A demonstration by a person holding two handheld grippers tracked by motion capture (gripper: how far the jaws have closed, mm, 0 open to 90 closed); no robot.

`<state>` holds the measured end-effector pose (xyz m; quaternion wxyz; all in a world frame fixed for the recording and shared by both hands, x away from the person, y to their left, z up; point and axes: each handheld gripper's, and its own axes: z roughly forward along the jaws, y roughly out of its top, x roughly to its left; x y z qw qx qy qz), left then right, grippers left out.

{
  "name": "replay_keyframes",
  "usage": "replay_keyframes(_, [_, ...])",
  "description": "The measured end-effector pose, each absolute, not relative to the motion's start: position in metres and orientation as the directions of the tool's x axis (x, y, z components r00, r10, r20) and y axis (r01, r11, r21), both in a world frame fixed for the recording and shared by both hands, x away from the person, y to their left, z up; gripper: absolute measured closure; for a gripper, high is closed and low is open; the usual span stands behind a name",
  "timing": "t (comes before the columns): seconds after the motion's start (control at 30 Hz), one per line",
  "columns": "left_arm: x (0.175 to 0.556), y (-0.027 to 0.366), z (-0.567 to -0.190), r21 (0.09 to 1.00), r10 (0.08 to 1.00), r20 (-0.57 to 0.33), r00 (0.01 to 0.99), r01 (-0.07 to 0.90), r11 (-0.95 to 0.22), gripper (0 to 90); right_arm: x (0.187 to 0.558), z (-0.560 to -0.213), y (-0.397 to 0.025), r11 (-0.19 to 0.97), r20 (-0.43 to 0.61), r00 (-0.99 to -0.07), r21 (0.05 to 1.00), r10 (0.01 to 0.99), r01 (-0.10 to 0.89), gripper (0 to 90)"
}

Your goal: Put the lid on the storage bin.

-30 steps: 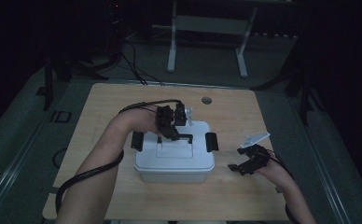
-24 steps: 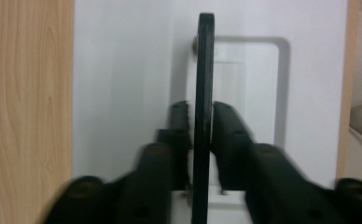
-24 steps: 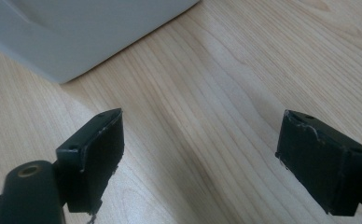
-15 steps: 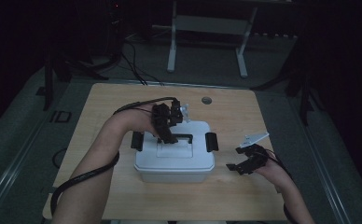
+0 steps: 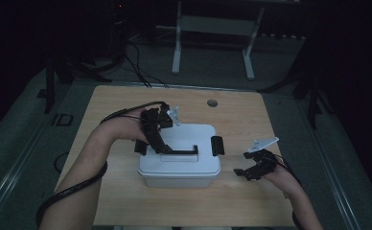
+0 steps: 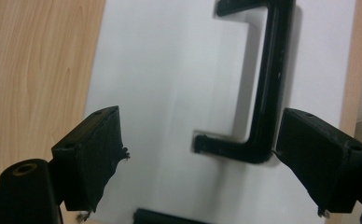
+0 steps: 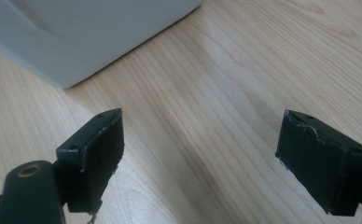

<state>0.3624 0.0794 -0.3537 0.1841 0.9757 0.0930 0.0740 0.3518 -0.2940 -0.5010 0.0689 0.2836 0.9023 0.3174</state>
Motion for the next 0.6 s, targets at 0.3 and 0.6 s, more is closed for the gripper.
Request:
replay_keyframes(0.3, [0.353,0.105,-0.353,0.385,0.241,0.108,0.964,0.183,-0.905,14.6,0.35,-0.498,-0.295,0.634,0.056,-0.829,0.616,0.557,0.468,14.5])
replay_keyframes(0.6, [0.345,0.134,-0.358,0.398,0.285,0.107,0.953,0.222,-0.89,14.6,0.348,-0.496,-0.295,0.637,0.054,-0.827,0.611,0.559,0.47,14.5])
